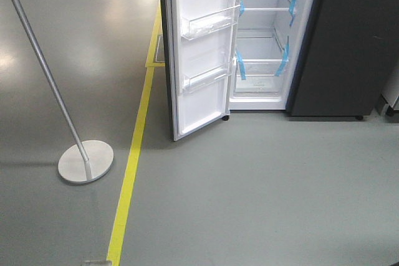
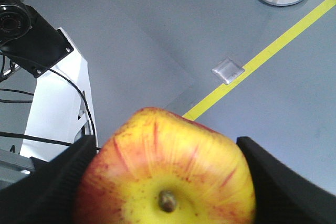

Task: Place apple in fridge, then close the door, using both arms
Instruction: 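Drive the base up to the open fridge door holding the apple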

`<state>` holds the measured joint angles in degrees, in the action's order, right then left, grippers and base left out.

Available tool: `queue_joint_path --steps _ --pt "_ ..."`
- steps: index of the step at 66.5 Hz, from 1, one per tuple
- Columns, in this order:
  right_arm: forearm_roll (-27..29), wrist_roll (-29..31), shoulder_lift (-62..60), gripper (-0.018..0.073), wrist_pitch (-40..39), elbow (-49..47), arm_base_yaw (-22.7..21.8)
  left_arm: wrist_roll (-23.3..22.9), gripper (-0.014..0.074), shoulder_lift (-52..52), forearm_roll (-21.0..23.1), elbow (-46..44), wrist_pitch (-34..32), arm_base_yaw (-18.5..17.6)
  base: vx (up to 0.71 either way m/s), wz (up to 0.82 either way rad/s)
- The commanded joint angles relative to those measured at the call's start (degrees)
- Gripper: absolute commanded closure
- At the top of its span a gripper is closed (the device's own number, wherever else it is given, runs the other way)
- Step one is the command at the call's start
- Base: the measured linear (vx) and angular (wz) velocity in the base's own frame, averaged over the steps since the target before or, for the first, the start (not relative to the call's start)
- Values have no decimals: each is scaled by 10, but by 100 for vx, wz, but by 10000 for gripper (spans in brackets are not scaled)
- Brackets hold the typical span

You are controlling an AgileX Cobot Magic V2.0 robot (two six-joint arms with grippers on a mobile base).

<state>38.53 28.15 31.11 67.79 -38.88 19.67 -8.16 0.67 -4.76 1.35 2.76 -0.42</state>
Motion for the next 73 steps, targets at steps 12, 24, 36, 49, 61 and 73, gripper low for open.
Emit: queue_joint_path --steps 12,24,36,49,61,73 --pt "27 5 3 368 -22 -15 1 -5 603 8 0 -10 -45 -1 21 -3" --pt "27 5 3 368 -21 -15 1 -5 603 8 0 -10 -45 -1 21 -3" --pt "27 5 3 368 -21 -15 1 -5 603 8 0 -10 -45 -1 21 -3" --pt "27 5 3 368 -21 -15 1 -5 603 8 0 -10 -45 -1 20 -2" --pt "27 5 3 368 -21 -15 1 -5 603 8 0 -10 -45 -1 19 -3" --pt "27 5 3 368 -21 -15 1 -5 603 8 0 -10 -45 -1 17 -1"
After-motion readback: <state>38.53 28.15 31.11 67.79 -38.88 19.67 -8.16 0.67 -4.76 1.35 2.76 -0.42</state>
